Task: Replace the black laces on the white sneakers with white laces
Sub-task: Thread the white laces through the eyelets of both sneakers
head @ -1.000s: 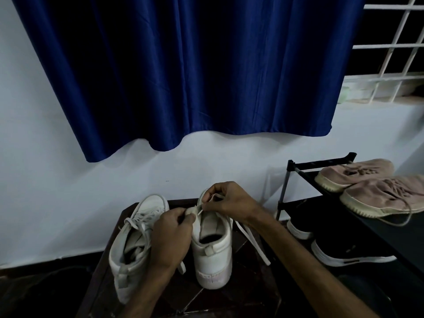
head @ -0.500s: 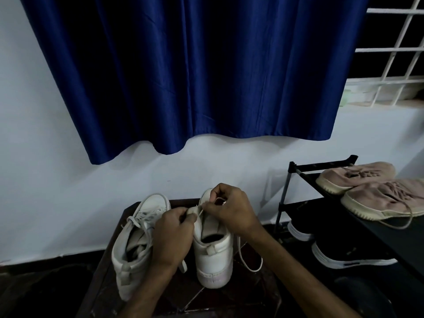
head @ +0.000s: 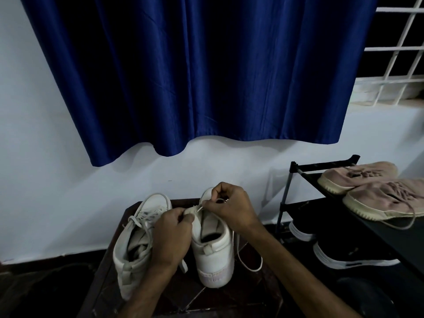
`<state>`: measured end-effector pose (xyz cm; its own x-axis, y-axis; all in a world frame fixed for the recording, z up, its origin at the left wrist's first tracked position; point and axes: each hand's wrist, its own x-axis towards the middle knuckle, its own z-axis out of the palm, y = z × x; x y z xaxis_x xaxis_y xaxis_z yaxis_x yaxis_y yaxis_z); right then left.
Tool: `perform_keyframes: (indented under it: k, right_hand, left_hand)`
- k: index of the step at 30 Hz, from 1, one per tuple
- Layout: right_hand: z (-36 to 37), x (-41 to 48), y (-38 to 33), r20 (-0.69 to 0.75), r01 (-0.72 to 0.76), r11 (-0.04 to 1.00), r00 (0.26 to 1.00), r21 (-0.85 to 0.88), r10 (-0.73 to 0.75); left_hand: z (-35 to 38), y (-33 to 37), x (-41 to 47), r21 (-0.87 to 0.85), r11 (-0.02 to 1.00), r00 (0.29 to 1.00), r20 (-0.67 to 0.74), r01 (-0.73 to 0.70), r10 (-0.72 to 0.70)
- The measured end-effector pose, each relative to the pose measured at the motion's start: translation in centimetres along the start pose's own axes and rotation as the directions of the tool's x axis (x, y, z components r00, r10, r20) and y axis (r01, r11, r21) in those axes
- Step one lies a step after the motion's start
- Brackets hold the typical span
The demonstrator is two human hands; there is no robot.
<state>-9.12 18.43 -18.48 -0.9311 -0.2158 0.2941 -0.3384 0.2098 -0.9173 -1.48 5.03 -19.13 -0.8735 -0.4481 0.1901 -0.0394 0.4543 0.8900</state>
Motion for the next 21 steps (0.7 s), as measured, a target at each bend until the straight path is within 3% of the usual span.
perform_keyframes:
  k: [8,12,16,21]
  right_hand:
    - [-0.2,-0.5,-0.4,0.084,0.079,0.995,0.994,-0.066,-0.074]
    - [-0.6,-0.6,-1.0,0.155,0.154,0.972,0.98,-0.177,-0.127]
    - [-0.4,-0.6,-1.0,0.116,0.209,0.924,0.977,-0.32,-0.181]
    - [-0.8,-1.0,-1.5,0.174,0.224,0.936,0.968,-0.273,-0.181]
  left_hand:
    - [0.3,-0.5,0.3,-0.042,0.998,0.999,0.019,0.039,-0.038]
    - [0.2,-0.3,0.0,-0.071,0.997,0.999,0.016,0.036,-0.035]
    - [0.2,-0.2,-0.2,-0.091,0.994,0.998,0.023,0.052,-0.05]
    - [0.2,-0.1,-0.2,-0.083,0.995,0.997,0.045,0.062,-0.059]
